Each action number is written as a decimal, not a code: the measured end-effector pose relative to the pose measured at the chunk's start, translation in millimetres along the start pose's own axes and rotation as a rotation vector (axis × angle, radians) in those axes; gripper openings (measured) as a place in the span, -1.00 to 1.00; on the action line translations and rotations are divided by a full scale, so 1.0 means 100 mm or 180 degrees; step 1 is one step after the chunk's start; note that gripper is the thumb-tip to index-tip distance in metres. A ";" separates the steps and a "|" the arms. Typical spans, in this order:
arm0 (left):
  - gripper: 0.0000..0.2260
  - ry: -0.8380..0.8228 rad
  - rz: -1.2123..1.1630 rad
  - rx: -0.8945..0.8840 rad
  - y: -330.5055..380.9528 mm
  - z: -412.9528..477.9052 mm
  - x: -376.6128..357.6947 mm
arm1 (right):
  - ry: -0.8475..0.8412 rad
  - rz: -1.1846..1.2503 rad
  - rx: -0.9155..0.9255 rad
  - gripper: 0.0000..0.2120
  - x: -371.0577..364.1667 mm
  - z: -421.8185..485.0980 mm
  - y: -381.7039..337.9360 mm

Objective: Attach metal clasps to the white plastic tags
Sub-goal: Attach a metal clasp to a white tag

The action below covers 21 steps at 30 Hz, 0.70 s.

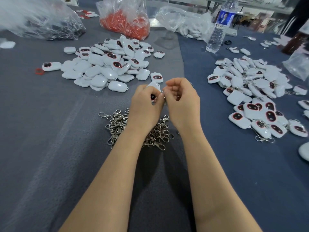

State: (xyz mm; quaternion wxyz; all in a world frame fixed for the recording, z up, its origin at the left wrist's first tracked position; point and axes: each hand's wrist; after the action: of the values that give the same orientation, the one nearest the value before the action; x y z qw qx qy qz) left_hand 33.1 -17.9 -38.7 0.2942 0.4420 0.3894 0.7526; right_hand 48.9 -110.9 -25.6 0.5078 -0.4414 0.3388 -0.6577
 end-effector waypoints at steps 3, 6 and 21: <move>-0.84 0.0063 -0.0104 0.0100 0.01 0.00 0.01 | -0.0029 0.0040 -0.0085 -0.81 0.00 0.01 -0.01; -0.81 0.0149 -0.0167 0.0136 0.02 0.01 0.01 | -0.0119 -0.0145 -0.0149 -0.89 0.00 0.01 0.01; -0.93 0.0103 0.0056 -0.0077 -0.02 0.01 -0.01 | -0.0139 -0.0768 0.0289 -0.85 -0.01 0.00 0.07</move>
State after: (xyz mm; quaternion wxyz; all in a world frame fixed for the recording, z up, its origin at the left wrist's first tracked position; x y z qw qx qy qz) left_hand 34.8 -17.1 -40.7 0.2867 0.4296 0.3811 0.7668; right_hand 51.6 -111.9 -32.3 0.4516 -0.4698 0.2420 -0.7189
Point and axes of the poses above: each hand's wrist, its own z-axis towards the middle knuckle, its own x-axis out of the back of the hand, y = z × x, and after that the axes turned 2 degrees about x, right-handed
